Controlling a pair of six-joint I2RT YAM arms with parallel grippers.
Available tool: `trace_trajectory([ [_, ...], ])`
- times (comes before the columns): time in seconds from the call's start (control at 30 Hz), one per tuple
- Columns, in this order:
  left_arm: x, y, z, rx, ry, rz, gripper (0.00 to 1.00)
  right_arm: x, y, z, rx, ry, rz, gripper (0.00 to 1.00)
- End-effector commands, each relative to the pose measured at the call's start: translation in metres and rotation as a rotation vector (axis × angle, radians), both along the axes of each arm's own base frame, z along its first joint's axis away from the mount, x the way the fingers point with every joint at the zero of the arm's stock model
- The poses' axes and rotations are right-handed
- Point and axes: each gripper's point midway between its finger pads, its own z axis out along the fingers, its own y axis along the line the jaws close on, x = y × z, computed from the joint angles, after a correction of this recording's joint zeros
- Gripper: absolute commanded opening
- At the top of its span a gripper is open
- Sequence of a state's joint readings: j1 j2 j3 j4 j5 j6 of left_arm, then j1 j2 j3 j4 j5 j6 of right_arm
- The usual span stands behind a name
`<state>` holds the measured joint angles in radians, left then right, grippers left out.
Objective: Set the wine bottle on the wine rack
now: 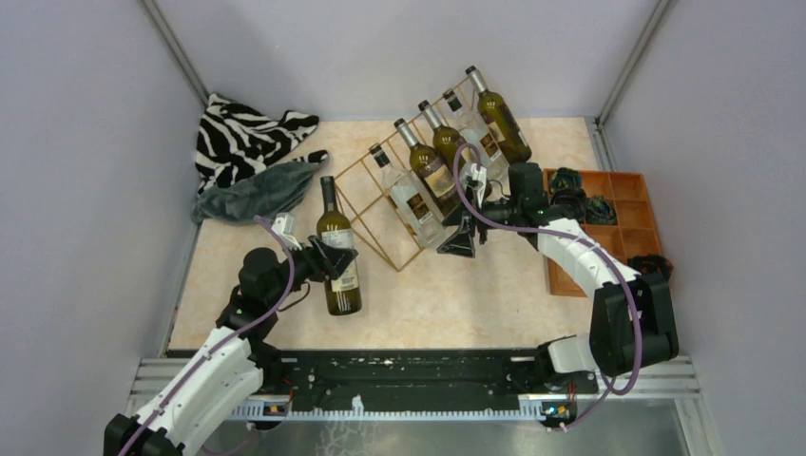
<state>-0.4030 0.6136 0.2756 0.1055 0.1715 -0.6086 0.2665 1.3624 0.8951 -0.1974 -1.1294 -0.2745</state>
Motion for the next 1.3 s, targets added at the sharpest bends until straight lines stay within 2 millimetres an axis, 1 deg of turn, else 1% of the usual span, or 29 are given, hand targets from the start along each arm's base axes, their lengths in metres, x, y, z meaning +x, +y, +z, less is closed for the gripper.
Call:
trace_trajectory([
  [0.0, -0.010, -0.030, 0.091, -0.152, -0.325, -0.196, 0.00, -0.013, 0.010, 0.019, 0.088, -0.052, 0.086, 0.92],
  [0.13, -0.017, -0.041, 0.114, -0.218, -0.390, -0.273, 0.00, -0.021, 0.013, 0.024, 0.111, -0.062, 0.115, 0.92],
  [0.27, -0.018, -0.049, 0.137, -0.269, -0.446, -0.295, 0.00, -0.030, 0.018, 0.030, 0.138, -0.048, 0.150, 0.93],
  [0.43, -0.014, -0.070, 0.159, -0.294, -0.517, -0.298, 0.00, -0.039, 0.029, 0.036, 0.164, -0.037, 0.183, 0.93],
  [0.53, -0.011, -0.086, 0.171, -0.296, -0.567, -0.270, 0.00, -0.041, 0.036, 0.036, 0.165, -0.035, 0.165, 0.93],
  [0.67, 0.000, -0.099, 0.179, -0.311, -0.604, -0.222, 0.00, -0.044, 0.041, 0.040, 0.195, -0.014, 0.148, 0.94],
  [0.73, 0.006, -0.102, 0.182, -0.330, -0.609, -0.189, 0.00, -0.044, 0.044, 0.042, 0.204, -0.009, 0.138, 0.95],
  [0.77, 0.008, -0.103, 0.184, -0.339, -0.613, -0.176, 0.00, -0.044, 0.045, 0.043, 0.208, -0.004, 0.135, 0.98],
  [0.87, 0.016, -0.107, 0.188, -0.371, -0.619, -0.131, 0.00, -0.046, 0.049, 0.045, 0.223, 0.003, 0.123, 0.98],
  [1.03, 0.021, -0.120, 0.193, -0.410, -0.610, -0.098, 0.00, -0.044, 0.055, 0.045, 0.239, 0.026, 0.079, 0.98],
  [1.13, 0.024, -0.128, 0.194, -0.424, -0.606, -0.084, 0.00, -0.041, 0.060, 0.041, 0.228, 0.045, 0.051, 0.99],
  [1.27, 0.024, -0.141, 0.194, -0.433, -0.600, -0.090, 0.00, -0.041, 0.064, 0.040, 0.221, 0.062, 0.043, 0.98],
])
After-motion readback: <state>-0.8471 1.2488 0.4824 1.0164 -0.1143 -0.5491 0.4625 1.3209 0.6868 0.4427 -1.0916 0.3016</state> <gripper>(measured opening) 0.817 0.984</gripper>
